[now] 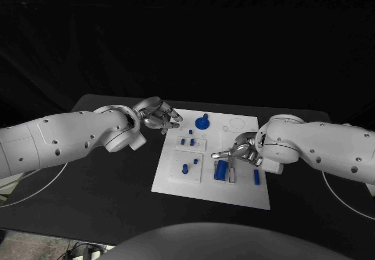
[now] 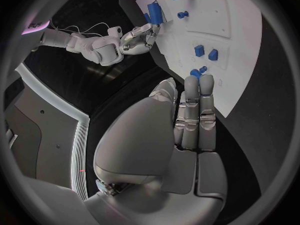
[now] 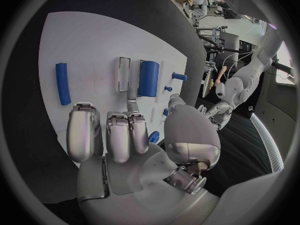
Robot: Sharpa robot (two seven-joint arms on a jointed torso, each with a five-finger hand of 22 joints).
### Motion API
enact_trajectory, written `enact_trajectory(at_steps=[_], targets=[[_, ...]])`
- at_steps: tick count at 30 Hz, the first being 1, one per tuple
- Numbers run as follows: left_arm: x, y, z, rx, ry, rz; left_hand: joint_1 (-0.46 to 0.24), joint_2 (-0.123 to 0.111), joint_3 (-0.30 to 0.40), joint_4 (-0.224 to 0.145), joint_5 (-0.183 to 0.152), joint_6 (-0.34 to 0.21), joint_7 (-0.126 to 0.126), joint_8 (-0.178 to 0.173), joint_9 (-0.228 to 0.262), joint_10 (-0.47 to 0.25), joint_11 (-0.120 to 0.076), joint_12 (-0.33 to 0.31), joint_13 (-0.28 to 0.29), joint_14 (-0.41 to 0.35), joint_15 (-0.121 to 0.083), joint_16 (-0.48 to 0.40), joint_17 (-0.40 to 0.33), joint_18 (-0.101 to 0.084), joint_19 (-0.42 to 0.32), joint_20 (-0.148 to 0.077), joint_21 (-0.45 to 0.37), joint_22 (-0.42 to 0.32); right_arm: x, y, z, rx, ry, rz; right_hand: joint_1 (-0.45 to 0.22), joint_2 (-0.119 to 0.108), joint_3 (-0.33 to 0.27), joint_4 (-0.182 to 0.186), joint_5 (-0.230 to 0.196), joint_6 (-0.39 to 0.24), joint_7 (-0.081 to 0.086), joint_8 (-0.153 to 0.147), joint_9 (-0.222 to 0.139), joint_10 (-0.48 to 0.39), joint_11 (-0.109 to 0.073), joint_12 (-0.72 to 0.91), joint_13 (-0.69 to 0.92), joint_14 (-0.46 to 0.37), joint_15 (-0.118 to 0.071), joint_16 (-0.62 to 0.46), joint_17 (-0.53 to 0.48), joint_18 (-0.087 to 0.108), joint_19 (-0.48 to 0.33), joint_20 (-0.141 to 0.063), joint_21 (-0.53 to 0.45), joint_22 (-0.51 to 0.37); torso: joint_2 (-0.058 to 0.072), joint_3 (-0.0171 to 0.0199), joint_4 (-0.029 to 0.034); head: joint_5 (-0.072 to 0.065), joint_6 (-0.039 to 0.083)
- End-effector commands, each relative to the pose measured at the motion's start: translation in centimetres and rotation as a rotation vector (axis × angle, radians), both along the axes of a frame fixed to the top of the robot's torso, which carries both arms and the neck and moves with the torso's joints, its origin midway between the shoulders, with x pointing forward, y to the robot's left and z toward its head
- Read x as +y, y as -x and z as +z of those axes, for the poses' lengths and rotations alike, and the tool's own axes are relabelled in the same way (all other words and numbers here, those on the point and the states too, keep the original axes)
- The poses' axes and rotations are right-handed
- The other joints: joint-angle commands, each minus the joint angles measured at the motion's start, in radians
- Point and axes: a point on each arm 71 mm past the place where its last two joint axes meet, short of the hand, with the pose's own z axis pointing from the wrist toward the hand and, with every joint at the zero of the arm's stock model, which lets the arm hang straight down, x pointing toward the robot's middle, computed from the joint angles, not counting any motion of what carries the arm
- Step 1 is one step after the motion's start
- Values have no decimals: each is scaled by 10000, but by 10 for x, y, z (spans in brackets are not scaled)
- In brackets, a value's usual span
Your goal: Assemble the parts on the task board
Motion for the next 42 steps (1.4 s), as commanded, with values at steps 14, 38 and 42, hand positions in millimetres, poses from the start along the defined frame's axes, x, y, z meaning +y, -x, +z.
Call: enact_trajectory(at_steps=[14,38,42], targets=[[0,1,-2,186,-79,-154,56,61,109,-8,74,87,23,70,23,181,25,75,15,-45,89,53,-35,3,-44,70,-137,191,-11,7,7,-502,-1353,-1000,47,597,-400,45,-28,-43,-53,335,416,1060,15,38,2632,1026,58,34,2632,2,41,51,126,1934,-4,-13,-1,-6,0],[0,1,-4,283,-118,-175,115,115,235,-17,264,125,46,91,27,267,64,50,-4,-147,126,53,-105,34,-170,104,-359,201,-14,17,5,-21,-1630,-938,-151,1276,-793,29,-23,-26,-98,618,704,1060,-17,38,2632,1026,39,34,2632,-17,78,40,227,1960,-12,-11,1,29,0],[0,1,-4,297,-126,-165,125,112,249,-19,293,126,47,92,27,272,67,43,-6,-154,128,54,-113,36,-178,107,-368,206,-13,18,4,98,-1720,-906,-137,1319,-811,24,-21,-4,-106,637,716,1060,-25,38,2632,1026,33,34,2632,-12,70,36,211,1955,-8,-15,5,32,0]])
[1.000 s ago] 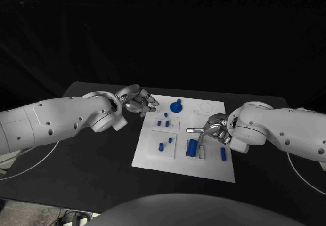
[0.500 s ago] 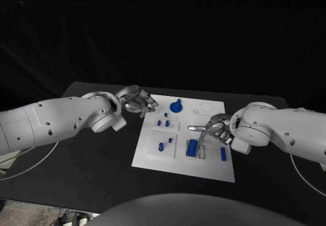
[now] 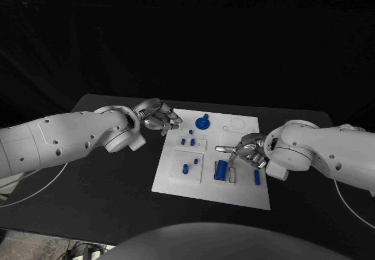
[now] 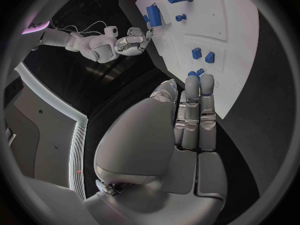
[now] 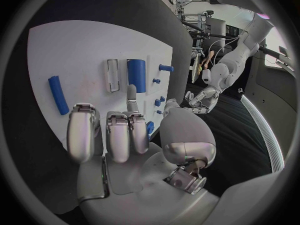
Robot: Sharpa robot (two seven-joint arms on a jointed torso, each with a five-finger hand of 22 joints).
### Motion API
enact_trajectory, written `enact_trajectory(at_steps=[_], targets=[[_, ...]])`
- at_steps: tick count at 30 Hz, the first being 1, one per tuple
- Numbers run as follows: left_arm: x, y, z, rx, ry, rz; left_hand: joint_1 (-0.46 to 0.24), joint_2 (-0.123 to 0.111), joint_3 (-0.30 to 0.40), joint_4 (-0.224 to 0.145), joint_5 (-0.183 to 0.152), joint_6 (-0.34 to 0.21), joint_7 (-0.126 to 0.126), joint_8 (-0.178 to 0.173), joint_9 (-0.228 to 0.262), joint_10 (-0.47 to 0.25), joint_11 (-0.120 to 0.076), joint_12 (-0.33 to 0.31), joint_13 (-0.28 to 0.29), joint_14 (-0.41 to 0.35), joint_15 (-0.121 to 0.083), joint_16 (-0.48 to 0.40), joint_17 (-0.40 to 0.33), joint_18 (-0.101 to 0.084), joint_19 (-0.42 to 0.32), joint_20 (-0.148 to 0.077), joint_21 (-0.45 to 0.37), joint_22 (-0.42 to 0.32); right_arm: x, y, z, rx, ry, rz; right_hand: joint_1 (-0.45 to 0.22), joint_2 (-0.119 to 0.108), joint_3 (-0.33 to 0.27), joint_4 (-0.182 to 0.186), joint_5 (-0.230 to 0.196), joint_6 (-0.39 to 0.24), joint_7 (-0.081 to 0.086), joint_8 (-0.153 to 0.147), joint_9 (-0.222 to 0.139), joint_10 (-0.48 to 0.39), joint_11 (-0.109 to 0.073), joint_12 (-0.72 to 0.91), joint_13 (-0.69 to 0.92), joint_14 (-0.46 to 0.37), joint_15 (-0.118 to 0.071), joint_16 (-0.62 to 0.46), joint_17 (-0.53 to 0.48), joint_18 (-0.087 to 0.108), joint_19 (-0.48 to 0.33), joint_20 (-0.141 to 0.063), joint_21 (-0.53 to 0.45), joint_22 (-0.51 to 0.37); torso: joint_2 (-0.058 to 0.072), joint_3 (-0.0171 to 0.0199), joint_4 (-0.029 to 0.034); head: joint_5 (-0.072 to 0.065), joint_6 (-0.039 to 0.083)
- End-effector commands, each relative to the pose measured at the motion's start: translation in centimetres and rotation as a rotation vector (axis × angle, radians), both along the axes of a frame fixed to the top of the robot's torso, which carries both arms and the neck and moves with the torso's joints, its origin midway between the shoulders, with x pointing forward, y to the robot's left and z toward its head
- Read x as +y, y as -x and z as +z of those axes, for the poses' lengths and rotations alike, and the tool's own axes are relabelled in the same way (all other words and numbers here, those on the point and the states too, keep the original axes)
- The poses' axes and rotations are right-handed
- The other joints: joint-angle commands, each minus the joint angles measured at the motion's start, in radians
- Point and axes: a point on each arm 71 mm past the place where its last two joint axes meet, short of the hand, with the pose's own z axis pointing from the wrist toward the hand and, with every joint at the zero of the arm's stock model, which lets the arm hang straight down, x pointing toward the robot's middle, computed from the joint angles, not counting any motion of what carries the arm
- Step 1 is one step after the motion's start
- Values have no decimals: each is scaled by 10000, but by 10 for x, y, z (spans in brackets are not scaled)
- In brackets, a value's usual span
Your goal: Assemble the parts on the task board
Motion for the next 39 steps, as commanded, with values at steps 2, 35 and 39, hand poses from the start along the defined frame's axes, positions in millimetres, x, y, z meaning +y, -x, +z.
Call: enact_trajectory(at_steps=[2,35,39], targets=[[-2,1,0,87,-4,-141,54,31,79,-6,86,91,13,52,13,79,18,-2,-9,-53,23,56,-15,41,-82,2,-59,209,4,2,-1,295,-272,232,55,170,-81,-28,-21,19,-20,40,11,1060,-24,38,2634,1062,-5,34,2628,-8,64,35,23,1943,0,-4,5,1,0],[3,2,1,-68,65,-55,111,39,175,-7,246,89,22,54,11,103,33,-49,-19,-76,31,76,-58,46,-98,13,-53,243,-3,18,28,-5065,-3018,1106,4613,894,734,-2175,5557,-2018,266,670,424,1060,169,38,2634,1062,160,34,2628,-14,-41,184,88,1951,1,9,-17,140,0],[5,2,2,-213,138,-25,124,28,186,-12,264,86,20,53,10,105,29,-56,-20,-76,29,80,-64,48,-101,14,-56,247,-11,33,32,-6840,-2641,2170,5324,843,1058,-2599,4435,-3306,377,833,655,1060,194,38,2634,1062,173,34,2628,64,-332,208,-271,1842,-6,8,-27,147,0]])
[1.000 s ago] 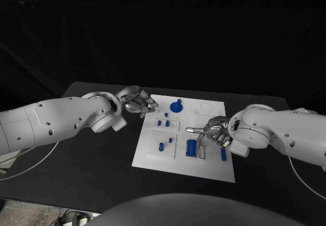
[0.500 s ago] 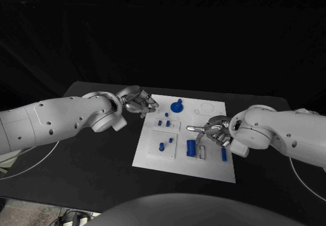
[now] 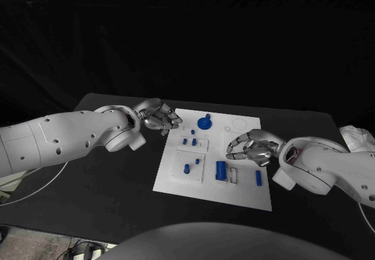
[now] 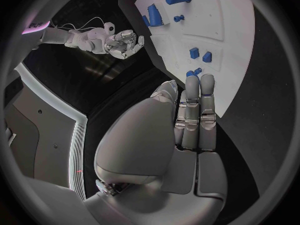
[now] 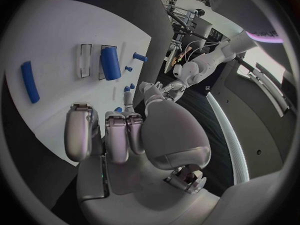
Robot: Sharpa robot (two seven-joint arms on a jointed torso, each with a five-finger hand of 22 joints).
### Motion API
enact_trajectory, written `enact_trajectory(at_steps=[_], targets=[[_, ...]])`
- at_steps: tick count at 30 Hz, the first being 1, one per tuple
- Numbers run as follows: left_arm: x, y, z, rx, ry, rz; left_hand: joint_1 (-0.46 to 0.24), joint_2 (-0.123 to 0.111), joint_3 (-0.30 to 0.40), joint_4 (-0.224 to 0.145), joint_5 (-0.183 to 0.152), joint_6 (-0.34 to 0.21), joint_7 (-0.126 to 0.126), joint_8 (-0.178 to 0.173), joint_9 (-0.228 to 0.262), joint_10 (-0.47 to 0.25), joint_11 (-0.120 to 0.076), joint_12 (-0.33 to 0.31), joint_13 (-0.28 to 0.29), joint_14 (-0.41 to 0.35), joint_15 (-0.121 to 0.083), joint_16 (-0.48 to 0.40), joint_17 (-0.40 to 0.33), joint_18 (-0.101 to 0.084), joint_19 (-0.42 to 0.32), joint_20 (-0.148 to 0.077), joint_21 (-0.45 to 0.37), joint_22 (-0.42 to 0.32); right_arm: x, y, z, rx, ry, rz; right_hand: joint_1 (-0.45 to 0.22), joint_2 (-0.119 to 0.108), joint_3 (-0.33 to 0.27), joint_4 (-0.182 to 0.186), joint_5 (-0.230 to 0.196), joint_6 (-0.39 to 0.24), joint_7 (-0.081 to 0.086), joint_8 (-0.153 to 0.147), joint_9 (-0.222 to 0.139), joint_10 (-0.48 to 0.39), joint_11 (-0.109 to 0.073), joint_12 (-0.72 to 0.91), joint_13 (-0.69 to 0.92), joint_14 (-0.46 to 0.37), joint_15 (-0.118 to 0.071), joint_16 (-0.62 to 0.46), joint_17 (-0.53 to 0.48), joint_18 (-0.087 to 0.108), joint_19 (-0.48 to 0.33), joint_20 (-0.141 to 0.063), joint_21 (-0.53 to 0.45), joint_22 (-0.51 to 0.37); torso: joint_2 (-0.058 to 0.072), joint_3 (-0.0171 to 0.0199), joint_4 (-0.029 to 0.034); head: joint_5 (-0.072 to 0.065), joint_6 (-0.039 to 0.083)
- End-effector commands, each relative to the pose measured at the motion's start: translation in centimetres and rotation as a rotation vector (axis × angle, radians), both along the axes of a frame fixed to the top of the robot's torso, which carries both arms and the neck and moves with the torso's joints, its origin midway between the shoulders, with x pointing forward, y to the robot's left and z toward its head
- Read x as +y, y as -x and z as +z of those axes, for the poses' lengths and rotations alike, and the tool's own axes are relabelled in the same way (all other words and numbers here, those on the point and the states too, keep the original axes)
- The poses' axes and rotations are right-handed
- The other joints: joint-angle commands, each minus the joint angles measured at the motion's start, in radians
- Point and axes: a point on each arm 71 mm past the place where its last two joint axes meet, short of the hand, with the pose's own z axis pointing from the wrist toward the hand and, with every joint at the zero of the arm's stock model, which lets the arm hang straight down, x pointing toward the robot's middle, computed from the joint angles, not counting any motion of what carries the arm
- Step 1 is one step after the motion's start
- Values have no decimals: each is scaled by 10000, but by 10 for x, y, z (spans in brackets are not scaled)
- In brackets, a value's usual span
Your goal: Assemble the parts on the task board
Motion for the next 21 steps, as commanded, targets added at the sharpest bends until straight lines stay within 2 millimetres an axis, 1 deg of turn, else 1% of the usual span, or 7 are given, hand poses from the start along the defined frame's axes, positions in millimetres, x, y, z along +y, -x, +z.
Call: enact_trajectory(at_steps=[1,4,7,10,12,15,21], targets=[[-1,1,2,-258,177,-107,96,-20,83,-13,51,48,-18,52,12,71,-9,-61,-12,-41,-9,47,-13,47,-61,-22,-41,254,3,9,15,-3621,338,1421,482,36,192,-241,-1325,-1146,14,12,80,1077,50,-14,2587,1042,90,33,2630,80,-197,34,-206,1817,-13,-7,-8,6,0],[0,1,1,-322,220,-81,99,-22,85,-13,54,48,-18,52,12,71,-10,-63,-12,-41,-9,48,-13,47,-60,-22,-38,256,2,21,10,-4415,895,1958,480,-176,192,-205,-2453,-2413,24,-189,-57,1077,37,-14,2587,901,142,-151,2346,161,-471,60,-572,1705,-21,-12,-22,-21,0],[0,3,-1,-335,255,-73,117,-37,98,-18,71,46,-21,52,12,75,-14,-71,-13,-40,-14,54,-20,48,-54,-24,-22,263,3,30,0,-4912,1468,2370,287,-349,85,-43,-2796,-2764,85,-65,-120,1077,82,-14,2587,858,181,-203,2265,183,-554,86,-675,1676,-44,1,-51,-18,0],[0,4,-4,-315,290,-90,128,-43,106,-19,81,46,-20,53,12,76,-16,-76,-13,-39,-17,58,-23,50,-54,-25,-19,266,6,35,-11,-5210,2132,2712,196,-453,71,58,-2458,-2920,191,109,-173,1077,160,-14,2587,856,236,-205,2258,187,-571,127,-706,1665,-53,20,-46,-34,0],[0,6,-5,-298,312,-105,135,-39,118,-16,95,49,-18,54,12,80,-15,-80,-13,-37,-18,62,-27,48,-46,-26,3,273,9,38,-19,-5171,2617,2949,283,-612,210,49,-1291,-3180,337,398,-151,1077,273,-14,2587,829,332,-241,2200,210,-636,199,-823,1626,-52,32,-54,1,0],[0,7,-6,-275,326,-114,137,-31,134,-9,116,51,-15,56,13,87,-10,-86,-13,-33,-16,69,-32,49,-46,-25,3,275,13,40,-28,-5178,3148,3132,231,-793,341,132,-905,-3689,447,691,-96,1077,375,-14,2587,810,417,-263,2161,227,-675,284,-900,1602,-42,33,-36,8,0],[3,8,-7,-245,323,-79,138,-27,142,-6,130,53,-13,58,13,91,-7,-89,-13,-31,-14,72,-35,47,-42,-24,14,279,20,41,-40,-5185,3772,3187,-26,-1338,673,664,-2123,-4628,610,1572,80,1077,545,-14,2587,829,550,-236,2189,243,-674,440,-961,1584,-36,15,-38,31,0]])
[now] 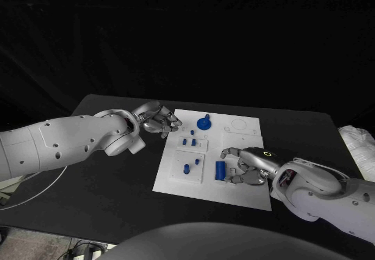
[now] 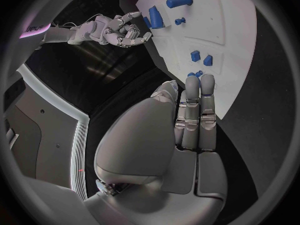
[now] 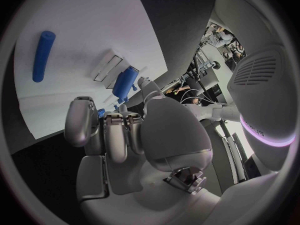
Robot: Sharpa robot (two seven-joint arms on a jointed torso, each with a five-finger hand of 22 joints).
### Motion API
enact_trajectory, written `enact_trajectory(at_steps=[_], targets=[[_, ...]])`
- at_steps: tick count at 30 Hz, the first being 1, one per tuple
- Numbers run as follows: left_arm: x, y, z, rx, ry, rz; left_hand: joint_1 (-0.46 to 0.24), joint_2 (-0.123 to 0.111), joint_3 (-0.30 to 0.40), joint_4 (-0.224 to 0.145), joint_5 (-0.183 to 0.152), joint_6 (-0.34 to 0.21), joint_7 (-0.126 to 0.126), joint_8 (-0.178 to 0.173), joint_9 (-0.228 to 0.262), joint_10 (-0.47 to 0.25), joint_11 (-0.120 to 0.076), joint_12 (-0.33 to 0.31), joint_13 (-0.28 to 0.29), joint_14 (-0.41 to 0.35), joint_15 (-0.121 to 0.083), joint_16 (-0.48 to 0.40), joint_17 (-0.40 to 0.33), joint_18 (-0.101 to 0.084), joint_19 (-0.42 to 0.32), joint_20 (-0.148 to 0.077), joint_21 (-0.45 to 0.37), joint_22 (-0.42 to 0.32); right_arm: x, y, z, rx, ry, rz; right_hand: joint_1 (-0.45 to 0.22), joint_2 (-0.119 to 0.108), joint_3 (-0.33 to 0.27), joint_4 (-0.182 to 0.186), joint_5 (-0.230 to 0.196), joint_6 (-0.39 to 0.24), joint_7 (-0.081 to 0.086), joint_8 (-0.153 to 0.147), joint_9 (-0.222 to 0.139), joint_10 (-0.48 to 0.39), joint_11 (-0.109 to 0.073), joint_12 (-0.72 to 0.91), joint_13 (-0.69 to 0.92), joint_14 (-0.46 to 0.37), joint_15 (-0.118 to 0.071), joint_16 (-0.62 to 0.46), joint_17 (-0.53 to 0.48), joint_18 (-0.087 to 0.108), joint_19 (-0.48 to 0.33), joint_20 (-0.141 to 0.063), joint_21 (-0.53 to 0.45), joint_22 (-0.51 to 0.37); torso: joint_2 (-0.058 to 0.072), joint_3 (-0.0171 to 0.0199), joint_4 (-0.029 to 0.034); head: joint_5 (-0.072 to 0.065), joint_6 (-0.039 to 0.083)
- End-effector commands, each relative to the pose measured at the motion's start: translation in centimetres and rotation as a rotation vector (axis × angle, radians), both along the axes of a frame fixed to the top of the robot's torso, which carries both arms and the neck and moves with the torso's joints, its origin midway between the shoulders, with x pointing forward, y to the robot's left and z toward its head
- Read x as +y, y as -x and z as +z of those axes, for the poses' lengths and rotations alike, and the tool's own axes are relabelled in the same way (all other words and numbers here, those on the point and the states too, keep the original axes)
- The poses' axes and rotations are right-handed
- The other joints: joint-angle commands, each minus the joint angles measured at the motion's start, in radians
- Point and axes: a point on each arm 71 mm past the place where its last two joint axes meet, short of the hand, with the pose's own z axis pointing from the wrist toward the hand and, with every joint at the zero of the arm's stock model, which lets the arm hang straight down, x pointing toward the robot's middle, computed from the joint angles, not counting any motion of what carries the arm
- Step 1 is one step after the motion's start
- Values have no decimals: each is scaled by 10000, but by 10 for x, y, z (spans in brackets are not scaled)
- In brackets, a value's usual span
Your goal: Assemble the parts on the task board
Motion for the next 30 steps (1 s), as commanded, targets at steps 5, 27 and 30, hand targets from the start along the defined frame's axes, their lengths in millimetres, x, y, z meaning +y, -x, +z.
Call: enact_trajectory(at_steps=[5,27,30], targets=[[1,2,1,-142,112,-28,98,14,59,20,35,53,-13,58,14,91,-7,-47,-15,-31,-14,33,-12,46,-42,-24,14,279,5,-1,-8,-906,1181,-77,-47,-964,611,1184,-1127,-731,110,1029,54,1042,149,-10,2627,835,139,14,2210,92,10,146,-56,1583,11,-5,1,64,0],[2,2,0,19,37,-22,83,21,79,35,81,62,0,64,16,109,6,-55,-14,-31,-4,43,-23,46,-50,-19,-2,280,11,-1,-11,-904,1065,3,36,-932,902,1926,1701,-438,-40,2879,-292,1042,34,-10,2627,825,61,15,2188,110,8,99,-136,1574,-5,-14,-12,50,0],[2,2,0,55,20,-26,83,21,79,35,81,62,0,64,16,109,6,-55,-14,-31,-4,43,-23,46,-50,-19,-2,280,12,0,-12,-781,1039,14,-163,-887,900,1943,1815,-330,-81,2958,-414,1042,-2,-10,2627,830,30,21,2197,107,20,71,-125,1578,-5,-16,-6,41,0]])
